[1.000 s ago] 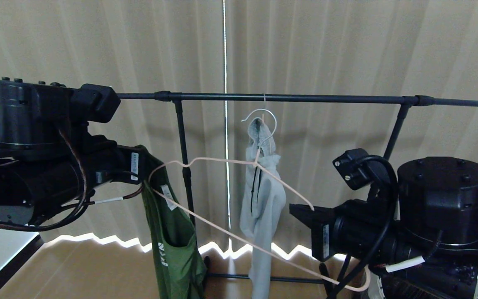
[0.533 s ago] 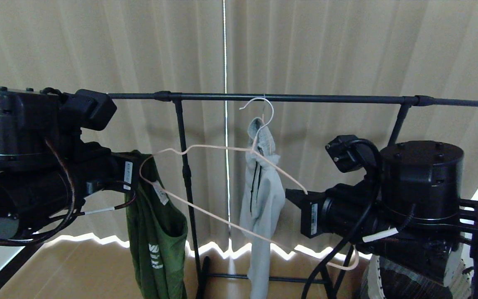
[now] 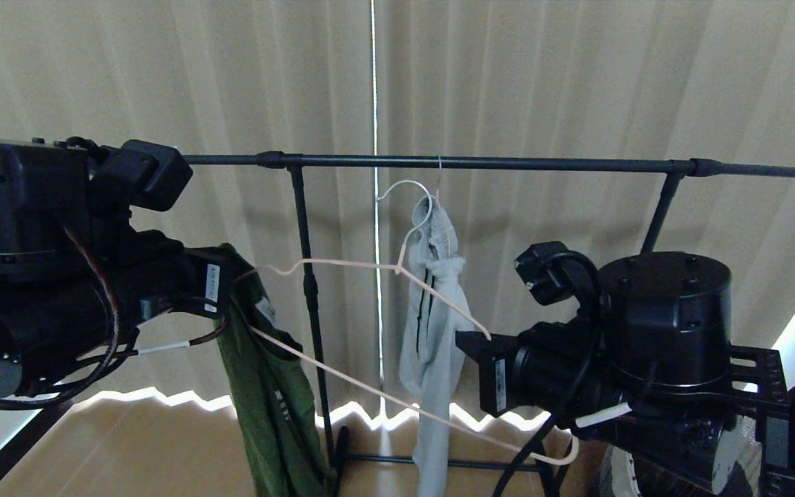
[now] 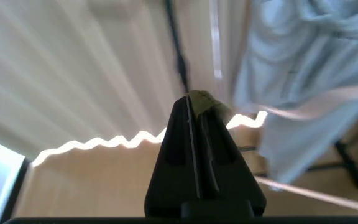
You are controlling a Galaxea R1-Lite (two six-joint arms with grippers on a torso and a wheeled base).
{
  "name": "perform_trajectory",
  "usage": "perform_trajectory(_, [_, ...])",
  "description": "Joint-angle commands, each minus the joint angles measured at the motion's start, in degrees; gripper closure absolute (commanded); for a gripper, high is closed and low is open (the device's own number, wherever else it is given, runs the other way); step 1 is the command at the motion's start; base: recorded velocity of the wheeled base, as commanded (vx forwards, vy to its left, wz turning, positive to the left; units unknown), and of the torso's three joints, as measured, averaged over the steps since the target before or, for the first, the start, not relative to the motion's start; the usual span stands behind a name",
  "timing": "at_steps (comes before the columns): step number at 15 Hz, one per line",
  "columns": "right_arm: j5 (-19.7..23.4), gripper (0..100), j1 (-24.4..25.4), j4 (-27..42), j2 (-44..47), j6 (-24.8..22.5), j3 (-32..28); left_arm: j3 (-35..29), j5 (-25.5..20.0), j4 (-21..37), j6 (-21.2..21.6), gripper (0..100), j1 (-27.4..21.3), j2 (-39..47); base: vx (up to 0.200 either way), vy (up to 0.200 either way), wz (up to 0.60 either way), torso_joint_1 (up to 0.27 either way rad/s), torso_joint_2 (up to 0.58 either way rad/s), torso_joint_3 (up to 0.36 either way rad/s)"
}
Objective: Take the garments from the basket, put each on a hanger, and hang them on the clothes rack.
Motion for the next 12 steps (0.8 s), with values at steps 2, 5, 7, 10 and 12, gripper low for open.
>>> perform_trajectory(2, [0.69,100,0.40,-0.01,-3.39,0.12,3.07,-0.12,-0.04,-0.26,2.61,100,3.34,-0.32,0.000,0.000,0.00,0.000,0.00,0.000])
perform_trajectory(5, [2.89,100,0.40,-0.01,-5.85,0.12,4.30,0.23,-0.12,-0.35,2.96,100,3.17,-0.23,0.000,0.000,0.00,0.000,0.00,0.000])
perform_trajectory(7, [3.86,100,0.40,-0.01,-6.29,0.12,4.47,0.93,-0.30,-0.35,3.40,100,2.29,-0.23,0.000,0.000,0.00,0.000,0.00,0.000])
perform_trajectory(10, [3.86,100,0.32,-0.01,-6.29,0.12,4.47,1.64,-0.65,-0.44,5.59,100,-0.35,-0.67,0.000,0.000,0.00,0.000,0.00,0.000])
perform_trajectory(12, [3.86,100,0.40,-0.01,-6.38,0.12,4.56,1.64,-0.83,-0.61,7.00,100,-0.70,-0.94,0.000,0.000,0.00,0.000,0.00,0.000])
